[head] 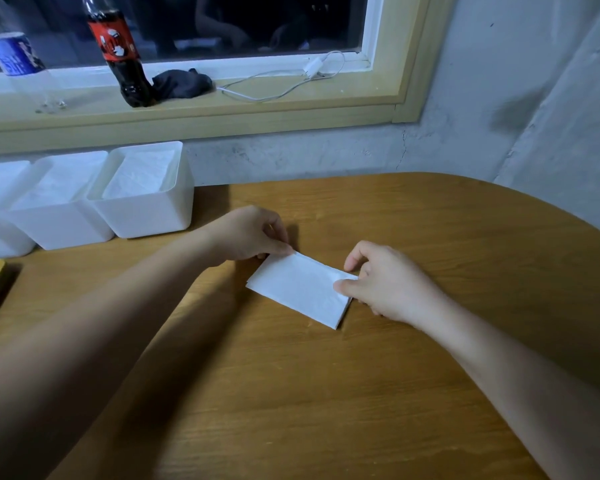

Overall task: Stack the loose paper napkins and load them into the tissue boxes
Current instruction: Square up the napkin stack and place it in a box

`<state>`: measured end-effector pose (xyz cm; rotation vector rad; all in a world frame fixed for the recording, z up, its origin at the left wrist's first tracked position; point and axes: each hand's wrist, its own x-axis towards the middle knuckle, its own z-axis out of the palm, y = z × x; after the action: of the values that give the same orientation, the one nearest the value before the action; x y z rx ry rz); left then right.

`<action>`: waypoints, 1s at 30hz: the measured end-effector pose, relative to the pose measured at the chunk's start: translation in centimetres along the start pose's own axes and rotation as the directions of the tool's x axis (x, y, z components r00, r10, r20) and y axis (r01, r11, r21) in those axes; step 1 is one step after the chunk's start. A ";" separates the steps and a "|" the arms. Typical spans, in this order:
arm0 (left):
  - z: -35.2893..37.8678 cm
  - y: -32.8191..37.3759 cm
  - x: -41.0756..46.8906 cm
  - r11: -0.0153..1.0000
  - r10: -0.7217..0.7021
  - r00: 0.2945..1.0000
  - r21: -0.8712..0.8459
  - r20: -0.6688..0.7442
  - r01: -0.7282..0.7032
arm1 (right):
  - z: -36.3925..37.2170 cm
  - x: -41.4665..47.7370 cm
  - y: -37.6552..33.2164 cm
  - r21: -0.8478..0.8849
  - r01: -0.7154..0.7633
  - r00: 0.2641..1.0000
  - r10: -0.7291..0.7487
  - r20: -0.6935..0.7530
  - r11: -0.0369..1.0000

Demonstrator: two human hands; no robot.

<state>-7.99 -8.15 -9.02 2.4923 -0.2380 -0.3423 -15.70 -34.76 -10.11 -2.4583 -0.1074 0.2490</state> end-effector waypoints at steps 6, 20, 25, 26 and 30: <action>-1.3 0.4 -0.4 0.998 0.046 0.982 0.044 0.181 -0.055 | -0.4 0.0 -0.5 -0.162 0.104 0.994 -0.110 -0.030 0.981; -1.9 2.6 -0.8 0.972 0.055 0.942 0.197 0.332 -0.126 | -1.0 2.2 -3.8 -0.262 0.144 0.968 -0.081 0.238 0.954; -3.8 1.6 -2.7 0.980 0.108 0.942 0.127 0.318 -0.155 | -1.3 3.0 -4.6 -0.114 0.150 0.945 -0.109 0.307 0.982; -4.5 1.2 -3.2 0.983 0.119 0.945 0.096 0.306 -0.155 | -1.5 3.2 -4.8 -0.060 0.154 0.940 -0.128 0.317 0.986; -7.5 -0.6 -5.3 0.990 0.127 0.975 0.039 0.180 -0.136 | -2.4 4.3 -7.1 0.040 0.192 0.938 -0.195 0.287 0.981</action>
<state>-10.76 -2.29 -2.45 2.4817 -0.4873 -0.5092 -11.10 -30.04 -4.53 -2.3643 -0.4706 0.5196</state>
